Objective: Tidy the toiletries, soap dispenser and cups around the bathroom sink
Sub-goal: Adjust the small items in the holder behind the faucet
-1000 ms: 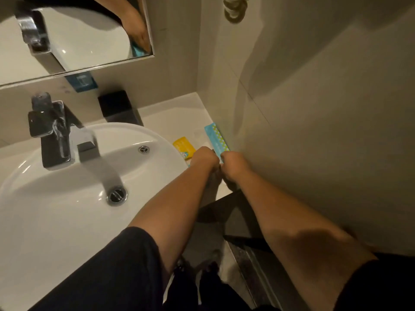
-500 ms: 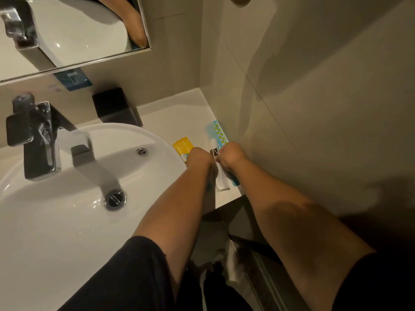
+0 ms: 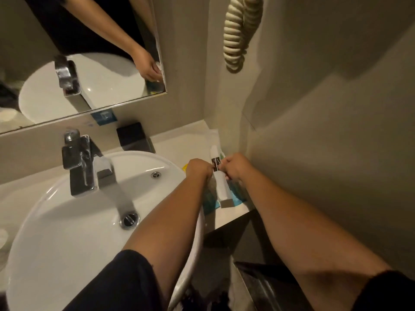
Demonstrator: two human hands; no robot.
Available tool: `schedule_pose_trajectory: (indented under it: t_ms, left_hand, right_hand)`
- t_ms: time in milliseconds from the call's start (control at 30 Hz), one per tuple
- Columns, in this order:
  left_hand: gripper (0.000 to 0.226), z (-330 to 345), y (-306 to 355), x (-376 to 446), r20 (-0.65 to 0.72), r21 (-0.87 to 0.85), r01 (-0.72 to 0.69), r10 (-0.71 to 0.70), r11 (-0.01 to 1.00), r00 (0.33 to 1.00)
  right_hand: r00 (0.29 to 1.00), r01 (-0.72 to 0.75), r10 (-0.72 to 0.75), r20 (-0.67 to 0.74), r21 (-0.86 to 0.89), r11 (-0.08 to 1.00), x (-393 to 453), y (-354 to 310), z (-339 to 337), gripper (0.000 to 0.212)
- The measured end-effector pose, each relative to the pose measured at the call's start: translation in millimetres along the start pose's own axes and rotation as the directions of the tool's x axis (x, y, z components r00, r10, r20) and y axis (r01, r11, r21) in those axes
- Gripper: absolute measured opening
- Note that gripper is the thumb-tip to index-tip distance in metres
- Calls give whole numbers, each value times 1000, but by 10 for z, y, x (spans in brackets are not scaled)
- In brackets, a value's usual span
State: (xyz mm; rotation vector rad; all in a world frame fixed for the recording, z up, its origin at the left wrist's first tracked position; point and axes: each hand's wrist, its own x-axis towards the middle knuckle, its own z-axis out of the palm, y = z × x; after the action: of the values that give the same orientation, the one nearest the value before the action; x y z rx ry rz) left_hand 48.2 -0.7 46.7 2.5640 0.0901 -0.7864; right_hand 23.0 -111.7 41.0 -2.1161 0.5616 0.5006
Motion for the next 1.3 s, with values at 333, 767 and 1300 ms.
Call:
schedule_pose_trajectory:
  t_ms: [333, 767, 1300]
  left_hand:
    - [19, -964, -722, -407, -295, -716, -253, 45, 651, 954]
    - [12, -1706, -1295, 71, -623, -612, -380, -128, 694, 771]
    - [15, -1442, -1551, 929, -550, -654, -52, -426, 755, 718]
  right_hand:
    - [948, 319, -318, -28, 156, 935, -317, -1097, 113, 24]
    - [820, 572, -571, -26, 5, 820, 263, -2206, 782, 12]
    - [863, 502, -495, 101, -75, 861, 1127, -2132, 1449, 15]
